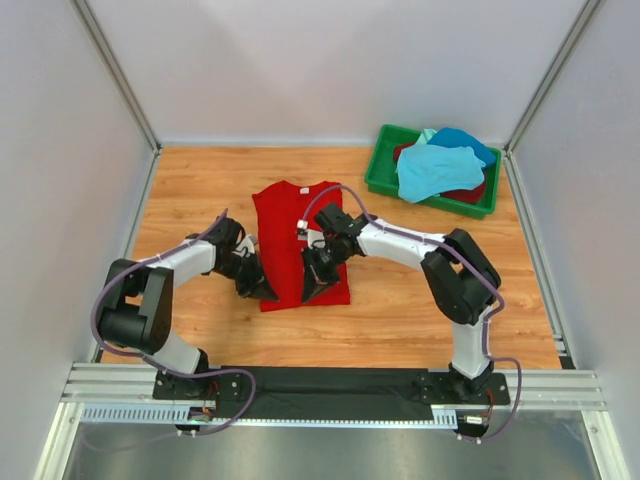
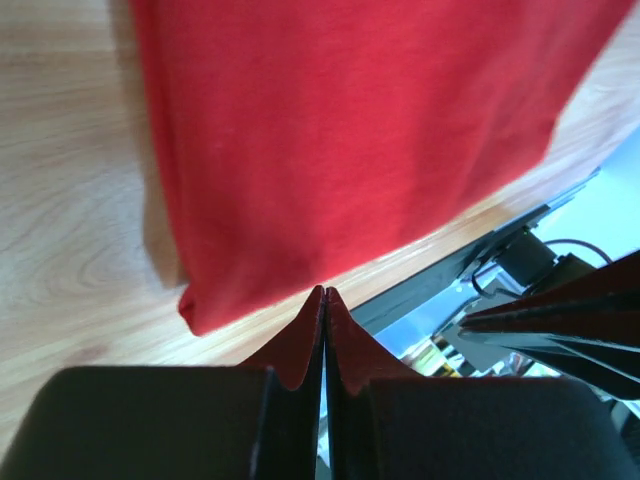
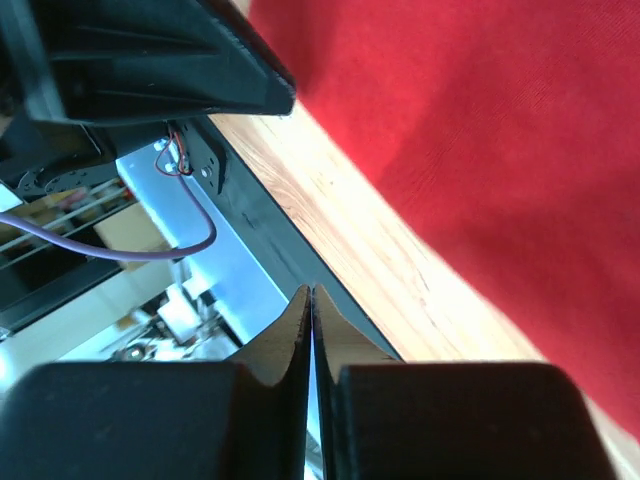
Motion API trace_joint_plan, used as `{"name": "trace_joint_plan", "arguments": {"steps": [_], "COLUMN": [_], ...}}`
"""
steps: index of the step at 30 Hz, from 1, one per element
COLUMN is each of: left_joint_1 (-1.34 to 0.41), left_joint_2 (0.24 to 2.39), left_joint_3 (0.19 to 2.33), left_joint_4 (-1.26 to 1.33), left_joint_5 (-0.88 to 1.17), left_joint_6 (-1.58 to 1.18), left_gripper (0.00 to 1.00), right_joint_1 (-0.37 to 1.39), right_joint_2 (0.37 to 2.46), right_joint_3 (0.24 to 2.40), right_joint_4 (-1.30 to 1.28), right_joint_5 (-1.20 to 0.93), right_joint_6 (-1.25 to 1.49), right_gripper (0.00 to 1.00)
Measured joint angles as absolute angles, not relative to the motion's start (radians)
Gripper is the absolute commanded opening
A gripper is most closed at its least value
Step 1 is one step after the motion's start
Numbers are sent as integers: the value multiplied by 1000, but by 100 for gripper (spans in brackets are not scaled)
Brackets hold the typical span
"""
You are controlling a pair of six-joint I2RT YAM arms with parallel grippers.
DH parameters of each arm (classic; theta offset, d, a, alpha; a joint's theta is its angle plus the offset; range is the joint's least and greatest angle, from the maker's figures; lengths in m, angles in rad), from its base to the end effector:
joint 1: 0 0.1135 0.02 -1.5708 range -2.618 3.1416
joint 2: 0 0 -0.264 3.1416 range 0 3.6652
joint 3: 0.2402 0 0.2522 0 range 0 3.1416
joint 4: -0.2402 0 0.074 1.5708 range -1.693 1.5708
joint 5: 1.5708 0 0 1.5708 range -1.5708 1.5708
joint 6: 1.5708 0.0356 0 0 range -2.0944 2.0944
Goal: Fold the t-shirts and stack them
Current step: Fold the tshirt
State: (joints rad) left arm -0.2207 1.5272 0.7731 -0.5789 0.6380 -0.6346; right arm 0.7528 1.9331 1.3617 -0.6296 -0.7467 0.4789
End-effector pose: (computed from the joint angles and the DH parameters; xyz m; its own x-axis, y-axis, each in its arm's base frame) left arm 0.2415 -0.0759 0.1536 -0.9491 -0.2751 0.1535 -0.3103 0.7326 -0.6058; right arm 0.2668 0.2831 0.1850 -0.9177 -0.3963 -0.0289 -0.2908 0.6202 0.7286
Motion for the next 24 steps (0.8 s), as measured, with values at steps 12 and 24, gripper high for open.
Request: {"name": "trace_joint_plan", "arguments": {"steps": [12, 24], "left_joint_1": [-220, -221], "left_joint_2": [1665, 1685], "left_joint_3": [767, 786], "left_joint_4": [-557, -599], "left_joint_5": [593, 575], "left_joint_6": [-648, -678], "left_gripper": [0, 0], "right_joint_1": [706, 655], "right_joint_2": [2104, 2027], "right_joint_3": [1291, 1078], "right_joint_4": [-450, -353], "right_joint_5": [-867, -863], "right_joint_6": [539, 507], "right_gripper": [0, 0]}}
